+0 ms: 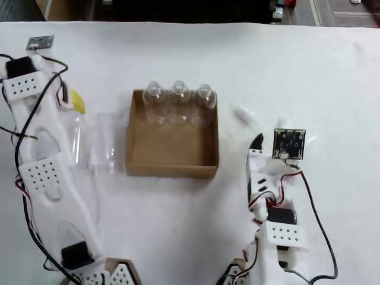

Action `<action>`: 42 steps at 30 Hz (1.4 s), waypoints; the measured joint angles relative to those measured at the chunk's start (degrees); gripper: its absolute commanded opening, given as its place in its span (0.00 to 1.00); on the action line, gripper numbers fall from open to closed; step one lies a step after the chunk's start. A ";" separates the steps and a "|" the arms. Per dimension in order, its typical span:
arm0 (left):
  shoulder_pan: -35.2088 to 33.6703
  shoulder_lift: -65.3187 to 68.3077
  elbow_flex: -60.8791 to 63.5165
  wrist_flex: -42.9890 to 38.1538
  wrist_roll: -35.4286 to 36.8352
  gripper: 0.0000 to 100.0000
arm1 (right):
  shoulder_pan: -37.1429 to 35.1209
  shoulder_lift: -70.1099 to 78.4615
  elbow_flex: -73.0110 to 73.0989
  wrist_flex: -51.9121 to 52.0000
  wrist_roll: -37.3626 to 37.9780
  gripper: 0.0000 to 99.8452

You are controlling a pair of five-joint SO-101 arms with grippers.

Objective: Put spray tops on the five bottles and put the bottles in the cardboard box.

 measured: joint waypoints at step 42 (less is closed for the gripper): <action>4.48 1.14 -6.77 1.49 -2.90 0.15 | 0.00 -0.09 0.00 0.00 0.00 0.23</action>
